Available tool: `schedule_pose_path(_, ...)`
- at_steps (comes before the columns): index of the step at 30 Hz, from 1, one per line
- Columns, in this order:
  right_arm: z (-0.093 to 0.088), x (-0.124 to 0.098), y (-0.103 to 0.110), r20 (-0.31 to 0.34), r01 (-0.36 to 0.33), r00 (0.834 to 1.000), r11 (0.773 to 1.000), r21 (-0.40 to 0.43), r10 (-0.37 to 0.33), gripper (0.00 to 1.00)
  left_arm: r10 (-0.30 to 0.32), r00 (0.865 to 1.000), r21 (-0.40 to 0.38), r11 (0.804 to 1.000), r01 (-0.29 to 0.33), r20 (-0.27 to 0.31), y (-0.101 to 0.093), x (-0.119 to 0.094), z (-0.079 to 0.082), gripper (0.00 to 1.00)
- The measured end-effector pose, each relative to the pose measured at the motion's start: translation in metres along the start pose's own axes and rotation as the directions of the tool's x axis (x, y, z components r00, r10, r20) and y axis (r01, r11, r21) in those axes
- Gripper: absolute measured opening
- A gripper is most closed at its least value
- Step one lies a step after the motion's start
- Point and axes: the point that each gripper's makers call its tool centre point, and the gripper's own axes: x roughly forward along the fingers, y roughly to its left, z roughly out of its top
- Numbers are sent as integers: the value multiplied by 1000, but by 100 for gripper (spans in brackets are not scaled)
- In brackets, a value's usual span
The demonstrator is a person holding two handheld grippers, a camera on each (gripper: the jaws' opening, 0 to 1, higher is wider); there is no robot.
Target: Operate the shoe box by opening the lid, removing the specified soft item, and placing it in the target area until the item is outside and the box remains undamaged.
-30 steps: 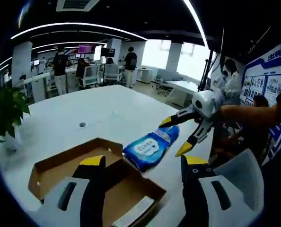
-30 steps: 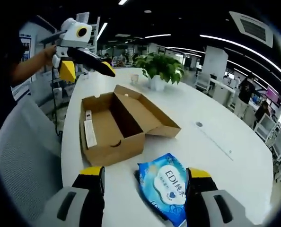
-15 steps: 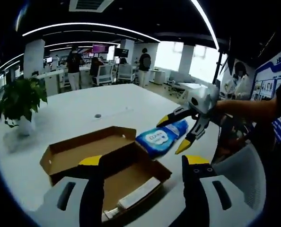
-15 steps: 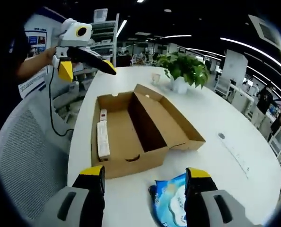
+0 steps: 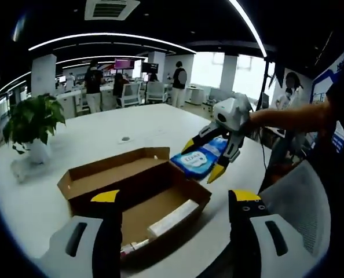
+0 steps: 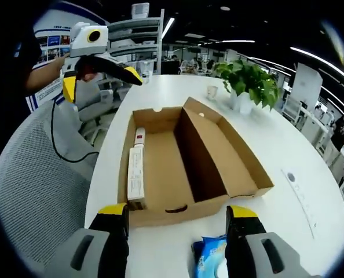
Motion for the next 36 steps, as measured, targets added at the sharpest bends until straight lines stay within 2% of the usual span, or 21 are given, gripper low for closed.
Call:
schedule_pose_path(5,5,12,3,-11,-29,1000,999,-17,29,67,6,1000,4,1000,-6,-15,-2,-6,-14,84)
schedule_pose_path(10,7,24,8,-26,-58,998,997,-44,57,65,20,1000,-12,1000,-21,-21,-5,-12,-30,84)
schedule_pose_path(14,8,34,9,-40,-76,997,995,-58,73,66,62,998,-20,998,-62,18,-3,-16,-31,83)
schedule_pose_path(20,8,48,18,-64,-129,990,989,-78,124,65,106,994,-10,994,-106,35,-5,-16,-34,83)
schedule_pose_path(29,4,67,27,-91,-187,979,980,-64,181,64,115,993,-3,993,-115,20,-10,-11,-43,82)
schedule_pose_path(36,7,75,28,-85,-199,977,979,-51,194,65,123,990,-28,992,-121,69,-15,-3,-36,80)
